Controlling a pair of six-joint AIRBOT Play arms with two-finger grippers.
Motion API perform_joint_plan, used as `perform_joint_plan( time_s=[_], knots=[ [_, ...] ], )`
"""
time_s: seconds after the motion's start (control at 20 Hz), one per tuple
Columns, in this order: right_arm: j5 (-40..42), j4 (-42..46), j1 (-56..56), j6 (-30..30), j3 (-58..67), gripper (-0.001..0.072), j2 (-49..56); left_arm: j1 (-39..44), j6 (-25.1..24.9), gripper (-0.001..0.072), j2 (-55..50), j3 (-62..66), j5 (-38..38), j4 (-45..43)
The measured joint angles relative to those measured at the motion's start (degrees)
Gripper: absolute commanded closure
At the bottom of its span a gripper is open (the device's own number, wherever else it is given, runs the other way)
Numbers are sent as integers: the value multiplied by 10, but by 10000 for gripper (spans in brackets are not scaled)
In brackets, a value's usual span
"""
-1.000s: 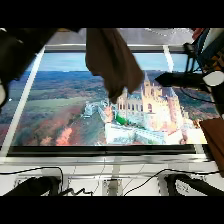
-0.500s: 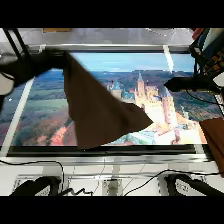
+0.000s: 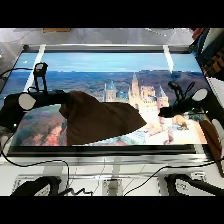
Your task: Fold the clothes and pants, and hang the long-sleeved shirts on hangers.
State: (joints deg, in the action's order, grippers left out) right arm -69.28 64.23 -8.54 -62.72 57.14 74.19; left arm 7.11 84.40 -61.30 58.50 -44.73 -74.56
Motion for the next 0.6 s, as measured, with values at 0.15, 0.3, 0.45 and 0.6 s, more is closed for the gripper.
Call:
perform_joint_plan(
  time_s=[0.15, 0.3, 0.45, 0.6],
  knots=[
    [30, -14, 0, -13, -48, 303, 6, -1, 1, 696, 0, -7, -3, -2],
    [52, -51, 0, -29, -66, 300, 26, -1, 3, 695, 0, -9, -3, -2],
    [65, -106, 0, -32, -73, 300, 63, -1, 3, 695, 0, -10, -3, -2],
    [73, -137, 0, -21, -75, 300, 101, -1, 3, 695, 0, -10, -3, -2]
  ],
)
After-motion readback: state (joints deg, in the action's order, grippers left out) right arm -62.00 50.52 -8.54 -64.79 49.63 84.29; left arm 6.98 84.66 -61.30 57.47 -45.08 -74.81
